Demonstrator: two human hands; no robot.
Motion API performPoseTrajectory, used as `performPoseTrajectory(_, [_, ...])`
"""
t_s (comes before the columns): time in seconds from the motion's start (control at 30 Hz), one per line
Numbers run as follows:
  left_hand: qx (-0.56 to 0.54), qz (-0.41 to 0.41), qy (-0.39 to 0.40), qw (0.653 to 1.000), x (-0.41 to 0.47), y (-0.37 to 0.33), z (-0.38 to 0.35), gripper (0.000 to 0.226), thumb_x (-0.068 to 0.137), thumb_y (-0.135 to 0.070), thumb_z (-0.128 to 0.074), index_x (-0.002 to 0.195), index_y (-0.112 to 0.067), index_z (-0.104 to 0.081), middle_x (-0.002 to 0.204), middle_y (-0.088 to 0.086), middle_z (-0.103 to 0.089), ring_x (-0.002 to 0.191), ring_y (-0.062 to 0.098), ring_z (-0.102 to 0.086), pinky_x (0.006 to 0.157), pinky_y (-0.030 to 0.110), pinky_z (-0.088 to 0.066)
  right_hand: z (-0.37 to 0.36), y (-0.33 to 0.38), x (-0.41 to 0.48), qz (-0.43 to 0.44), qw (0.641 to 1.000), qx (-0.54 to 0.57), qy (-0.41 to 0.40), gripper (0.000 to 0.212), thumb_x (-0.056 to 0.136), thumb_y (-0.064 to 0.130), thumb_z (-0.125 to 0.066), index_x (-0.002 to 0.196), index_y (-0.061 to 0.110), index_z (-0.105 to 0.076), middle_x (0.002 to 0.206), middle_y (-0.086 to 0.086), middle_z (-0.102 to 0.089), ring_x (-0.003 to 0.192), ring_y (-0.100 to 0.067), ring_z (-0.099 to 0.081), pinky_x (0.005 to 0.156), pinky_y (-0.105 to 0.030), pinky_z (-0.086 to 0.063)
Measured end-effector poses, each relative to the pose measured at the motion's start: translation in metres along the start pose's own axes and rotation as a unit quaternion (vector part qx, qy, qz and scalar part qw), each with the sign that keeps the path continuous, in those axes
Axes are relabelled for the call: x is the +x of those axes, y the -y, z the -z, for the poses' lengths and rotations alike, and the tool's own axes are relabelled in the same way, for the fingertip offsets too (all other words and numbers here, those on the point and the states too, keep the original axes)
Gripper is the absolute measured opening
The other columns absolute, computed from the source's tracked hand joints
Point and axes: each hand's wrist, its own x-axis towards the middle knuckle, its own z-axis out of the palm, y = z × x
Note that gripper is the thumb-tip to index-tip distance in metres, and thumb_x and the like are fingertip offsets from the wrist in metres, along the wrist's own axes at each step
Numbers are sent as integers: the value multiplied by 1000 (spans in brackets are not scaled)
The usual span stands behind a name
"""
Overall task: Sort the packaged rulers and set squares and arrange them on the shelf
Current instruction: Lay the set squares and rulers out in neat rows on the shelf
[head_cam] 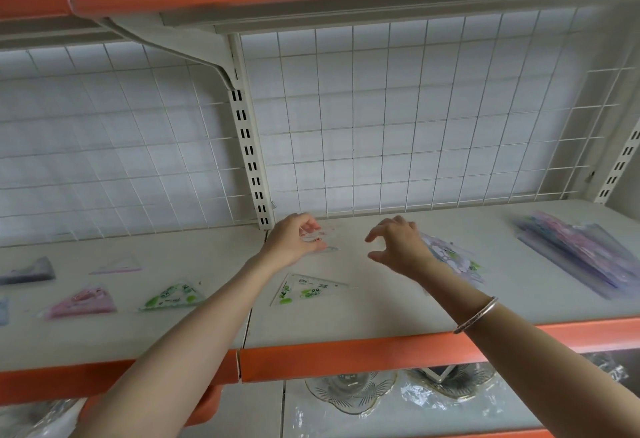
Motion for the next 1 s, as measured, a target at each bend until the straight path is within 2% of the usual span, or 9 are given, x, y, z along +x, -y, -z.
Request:
performPoseTrajectory(0.13, [42,-9,12,999,7,-16,-16,36,73,-33,-80,104,-21,-65,106,-3,-56,98,13,-53,78,25,-39,5,-15,-3,-78,991,-88,66,54,82,43,-65,133,34,-49,145,2,-37,138,-31,-20,110,-46,-12])
performPoseTrajectory(0.23, [60,-3,18,998,15,-25,-28,38,72,-33,-81,105,-23,-66,104,-4,-50,104,15,-51,85,29,-42,5,-25,-7,-105,980,-128,108,59,84,47,-57,140,41,-37,150,1,-29,136,-36,-21,109,-56,-12])
performPoseTrajectory(0.33, [60,-4,26,998,22,-35,-40,39,73,-34,-80,107,-25,-65,108,-3,-48,109,16,-48,91,31,-42,6,-36,-11,-118,982,-99,110,59,86,36,-54,141,44,-33,151,3,-27,131,-31,-31,105,-55,-19])
performPoseTrajectory(0.43, [61,-6,33,998,31,-45,-53,39,74,-34,-79,109,-26,-64,109,-4,-46,112,15,-46,93,30,-41,8,-47,-14,-113,986,-60,105,58,86,27,-52,139,43,-35,151,4,-26,131,-29,-32,103,-54,-22])
performPoseTrajectory(0.6, [58,3,48,997,45,-59,-78,40,73,-32,-79,109,-24,-64,110,-2,-44,115,16,-46,92,28,-40,12,-67,-18,-100,988,-56,103,57,87,25,-52,139,43,-37,152,5,-26,131,-28,-32,102,-53,-23])
performPoseTrajectory(0.77, [79,29,65,994,59,-67,-99,39,76,-30,-77,112,-20,-64,120,7,-47,119,22,-44,88,27,-41,21,-93,-23,-109,987,-50,102,57,87,25,-52,139,44,-38,151,5,-27,130,-28,-33,102,-52,-23])
performPoseTrajectory(0.87, [58,33,88,994,62,-74,-111,37,77,-29,-76,111,-21,-66,115,9,-46,119,25,-44,82,22,-38,24,-105,-27,-100,988,-58,100,56,87,26,-51,139,44,-37,152,6,-26,129,-28,-35,101,-48,-24])
performPoseTrajectory(1.0, [36,29,93,995,64,-82,-124,34,75,-34,-77,106,-25,-68,112,10,-50,115,24,-47,86,24,-38,25,-111,-28,-94,989,-53,98,57,87,27,-52,139,44,-37,153,5,-25,129,-29,-36,101,-45,-24])
